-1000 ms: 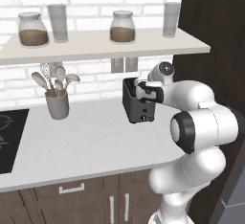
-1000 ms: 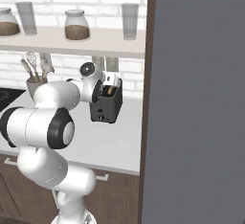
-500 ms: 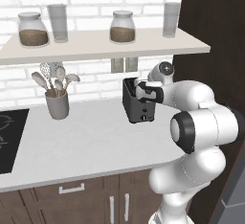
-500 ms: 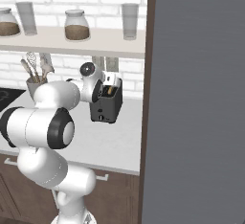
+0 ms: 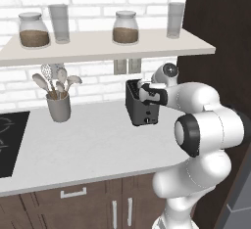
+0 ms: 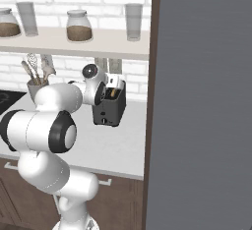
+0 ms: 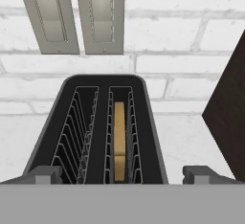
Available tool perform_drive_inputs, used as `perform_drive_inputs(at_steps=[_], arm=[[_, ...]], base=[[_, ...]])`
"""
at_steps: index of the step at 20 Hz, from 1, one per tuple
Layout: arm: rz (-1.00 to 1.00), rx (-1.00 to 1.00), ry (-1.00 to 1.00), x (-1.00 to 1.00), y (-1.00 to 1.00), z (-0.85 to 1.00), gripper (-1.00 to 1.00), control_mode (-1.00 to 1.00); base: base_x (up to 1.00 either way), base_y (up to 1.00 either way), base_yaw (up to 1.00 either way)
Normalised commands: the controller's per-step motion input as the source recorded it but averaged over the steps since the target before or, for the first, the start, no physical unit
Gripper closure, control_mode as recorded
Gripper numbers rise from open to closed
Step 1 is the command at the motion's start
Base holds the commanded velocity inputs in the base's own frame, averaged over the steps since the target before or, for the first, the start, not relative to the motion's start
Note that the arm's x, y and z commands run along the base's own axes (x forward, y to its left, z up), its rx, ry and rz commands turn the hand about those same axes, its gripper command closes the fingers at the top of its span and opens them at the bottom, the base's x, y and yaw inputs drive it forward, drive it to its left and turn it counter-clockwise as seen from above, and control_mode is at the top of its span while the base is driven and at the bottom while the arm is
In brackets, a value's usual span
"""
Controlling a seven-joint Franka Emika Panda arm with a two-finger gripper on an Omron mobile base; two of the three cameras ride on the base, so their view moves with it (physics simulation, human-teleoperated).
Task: Start the toaster. Once the lever pops up, take the bread to the plate on the dining counter.
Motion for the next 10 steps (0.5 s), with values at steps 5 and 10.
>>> perform_drive_inputs(at_steps=[5,10], arm=[[0.00,0.00,0.00,0.00,0.00,0.00,-1.00,-1.00],[0.00,0.00,0.00,0.00,0.00,0.00,-1.00,-1.00]], base=[[0.00,0.00,0.00],[0.00,0.00,0.00]])
